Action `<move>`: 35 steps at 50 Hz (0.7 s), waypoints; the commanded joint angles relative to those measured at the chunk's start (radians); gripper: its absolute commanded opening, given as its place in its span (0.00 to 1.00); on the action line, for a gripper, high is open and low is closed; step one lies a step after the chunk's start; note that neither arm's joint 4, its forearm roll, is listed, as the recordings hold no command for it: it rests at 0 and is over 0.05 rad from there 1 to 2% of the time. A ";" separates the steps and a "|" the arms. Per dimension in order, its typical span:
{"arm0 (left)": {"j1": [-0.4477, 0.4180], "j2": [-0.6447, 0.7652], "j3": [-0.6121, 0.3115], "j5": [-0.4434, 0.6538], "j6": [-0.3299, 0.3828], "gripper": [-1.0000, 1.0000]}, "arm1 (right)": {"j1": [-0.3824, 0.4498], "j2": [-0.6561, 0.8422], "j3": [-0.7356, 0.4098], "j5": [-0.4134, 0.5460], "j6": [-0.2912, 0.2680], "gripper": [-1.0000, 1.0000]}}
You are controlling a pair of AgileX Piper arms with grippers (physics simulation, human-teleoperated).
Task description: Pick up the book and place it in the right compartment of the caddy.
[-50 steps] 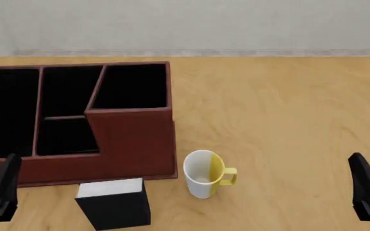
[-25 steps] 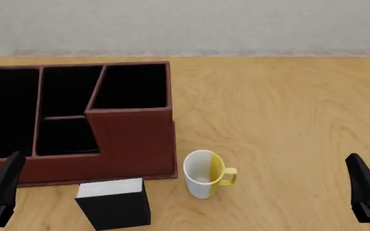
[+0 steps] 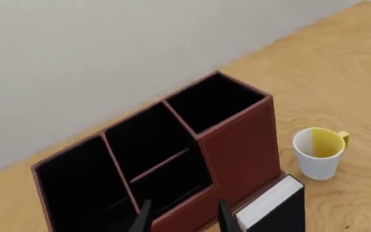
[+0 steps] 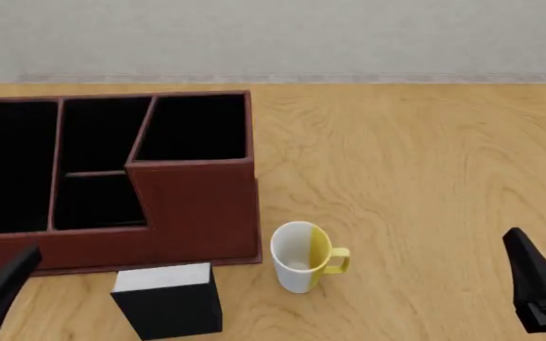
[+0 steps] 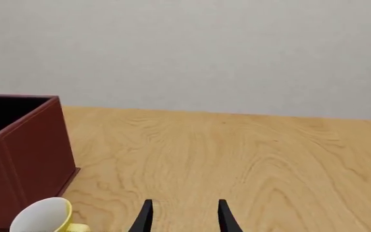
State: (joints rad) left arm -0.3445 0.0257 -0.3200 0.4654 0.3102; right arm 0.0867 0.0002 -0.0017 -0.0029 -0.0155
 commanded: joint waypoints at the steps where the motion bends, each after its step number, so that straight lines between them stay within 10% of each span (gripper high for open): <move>1: -0.108 0.037 -0.103 0.146 0.064 1.00 | 0.019 0.000 -0.002 -0.001 0.000 1.00; 10: -0.202 0.063 -0.224 0.335 0.099 1.00 | 0.037 0.000 -0.009 0.004 -0.004 1.00; 35: -0.280 0.087 -0.181 0.472 0.110 1.00 | 0.052 0.000 -0.014 0.008 -0.004 1.00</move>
State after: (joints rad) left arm -0.5997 0.1123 -0.5204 0.8933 0.4211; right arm 0.1346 0.0002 -0.0144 0.0046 -0.0193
